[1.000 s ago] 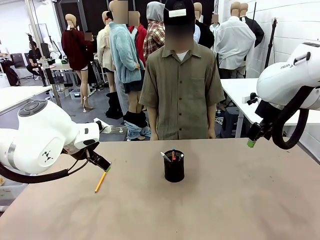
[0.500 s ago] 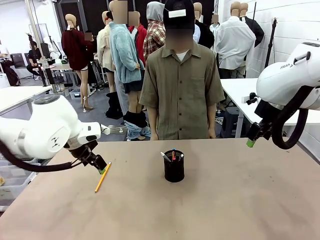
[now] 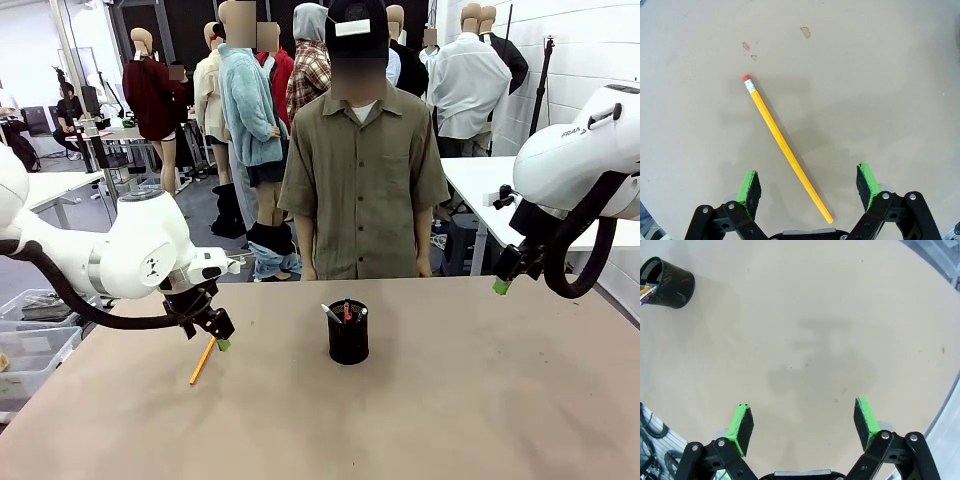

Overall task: Place the pens into the pen holder.
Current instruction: Pick up a writing instrument from the table and place it into the Pen holder.

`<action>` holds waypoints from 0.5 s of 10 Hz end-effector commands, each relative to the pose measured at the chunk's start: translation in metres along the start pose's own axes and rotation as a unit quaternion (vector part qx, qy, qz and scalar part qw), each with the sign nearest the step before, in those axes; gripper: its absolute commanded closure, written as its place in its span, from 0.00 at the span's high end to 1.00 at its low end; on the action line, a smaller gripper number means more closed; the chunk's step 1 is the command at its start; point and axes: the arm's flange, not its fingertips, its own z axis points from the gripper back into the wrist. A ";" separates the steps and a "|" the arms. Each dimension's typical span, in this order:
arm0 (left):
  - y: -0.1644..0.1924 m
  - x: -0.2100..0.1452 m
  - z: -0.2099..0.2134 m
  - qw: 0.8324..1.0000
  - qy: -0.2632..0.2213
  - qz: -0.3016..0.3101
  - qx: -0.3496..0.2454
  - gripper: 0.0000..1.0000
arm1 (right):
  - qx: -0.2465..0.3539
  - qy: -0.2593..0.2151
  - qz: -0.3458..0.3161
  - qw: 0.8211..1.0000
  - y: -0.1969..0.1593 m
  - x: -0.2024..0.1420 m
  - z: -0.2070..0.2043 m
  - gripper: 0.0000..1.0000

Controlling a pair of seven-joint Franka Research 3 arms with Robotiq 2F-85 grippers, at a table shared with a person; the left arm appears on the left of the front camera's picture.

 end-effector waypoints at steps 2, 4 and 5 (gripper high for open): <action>0.007 0.007 -0.011 0.999 0.019 0.035 -0.007 1.00 | 0.001 -0.003 0.006 1.000 -0.001 -0.001 0.000 1.00; 0.008 0.009 -0.022 0.998 0.037 0.043 -0.004 1.00 | 0.001 -0.003 0.006 1.000 -0.001 -0.001 0.000 1.00; 0.009 0.010 -0.025 0.998 0.040 0.041 -0.003 1.00 | 0.001 -0.003 0.006 1.000 -0.001 -0.001 0.000 1.00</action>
